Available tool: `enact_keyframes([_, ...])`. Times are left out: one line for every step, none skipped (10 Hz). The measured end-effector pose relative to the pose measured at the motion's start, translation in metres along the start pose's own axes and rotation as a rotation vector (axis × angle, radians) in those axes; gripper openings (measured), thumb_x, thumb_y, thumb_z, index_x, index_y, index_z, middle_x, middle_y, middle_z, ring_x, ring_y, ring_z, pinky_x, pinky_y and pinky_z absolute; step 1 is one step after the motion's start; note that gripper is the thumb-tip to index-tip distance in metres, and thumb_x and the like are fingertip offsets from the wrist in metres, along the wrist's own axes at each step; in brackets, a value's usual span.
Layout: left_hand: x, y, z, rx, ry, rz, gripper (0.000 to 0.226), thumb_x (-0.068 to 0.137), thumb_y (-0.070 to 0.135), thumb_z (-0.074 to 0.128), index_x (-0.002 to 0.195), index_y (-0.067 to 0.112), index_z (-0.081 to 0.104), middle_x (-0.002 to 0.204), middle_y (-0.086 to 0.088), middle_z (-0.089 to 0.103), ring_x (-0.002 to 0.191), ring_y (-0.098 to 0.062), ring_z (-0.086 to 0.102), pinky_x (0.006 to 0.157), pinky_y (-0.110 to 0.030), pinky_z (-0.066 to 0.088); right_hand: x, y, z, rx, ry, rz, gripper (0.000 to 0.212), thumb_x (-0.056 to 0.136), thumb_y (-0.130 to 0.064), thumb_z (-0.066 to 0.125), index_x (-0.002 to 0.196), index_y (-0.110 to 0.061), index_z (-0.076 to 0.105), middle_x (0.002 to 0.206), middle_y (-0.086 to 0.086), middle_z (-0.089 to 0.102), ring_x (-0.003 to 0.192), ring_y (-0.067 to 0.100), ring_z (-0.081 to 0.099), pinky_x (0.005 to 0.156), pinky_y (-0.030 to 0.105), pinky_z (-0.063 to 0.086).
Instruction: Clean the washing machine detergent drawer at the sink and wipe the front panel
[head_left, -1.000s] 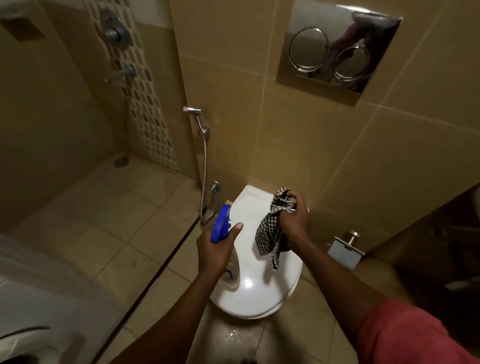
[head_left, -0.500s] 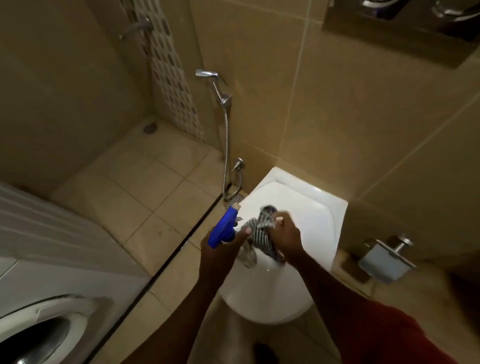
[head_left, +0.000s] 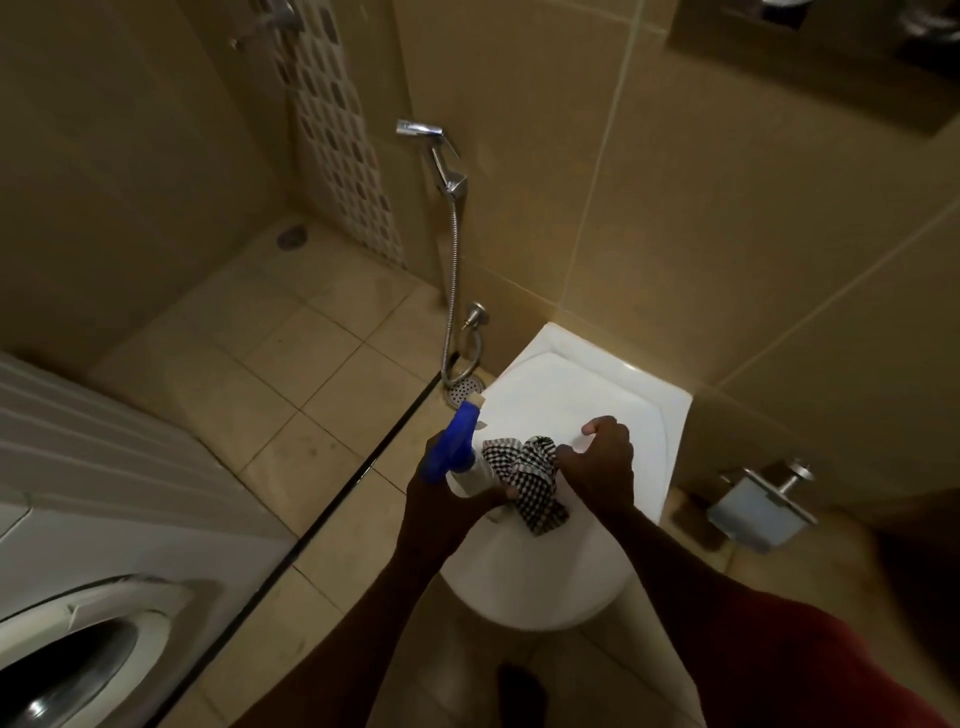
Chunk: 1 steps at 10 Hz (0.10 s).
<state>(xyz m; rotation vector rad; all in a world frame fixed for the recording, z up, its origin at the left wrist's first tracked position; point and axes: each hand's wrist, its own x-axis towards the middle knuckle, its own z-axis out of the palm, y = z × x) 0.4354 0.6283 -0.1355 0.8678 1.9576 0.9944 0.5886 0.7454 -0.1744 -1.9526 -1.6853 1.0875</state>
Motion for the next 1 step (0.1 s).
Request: enact_keyframes([-0.0049,0.0059,-0.0082,0.008,-0.017,0.054,0.089,0.056,0.026,0.093,0.132,0.025,0.046,0.118,0.015,0.047,0.105,0.0,0.048,0.081,-0.004,0.033,0.0054,-0.0084,-0.0092,0.014,0.061,-0.06,0.039,0.07,-0.015,0.071,0.103,-0.015,0.05,0.106,-0.002,0.046,0.103,0.022,0.047,0.085,0.036,0.042])
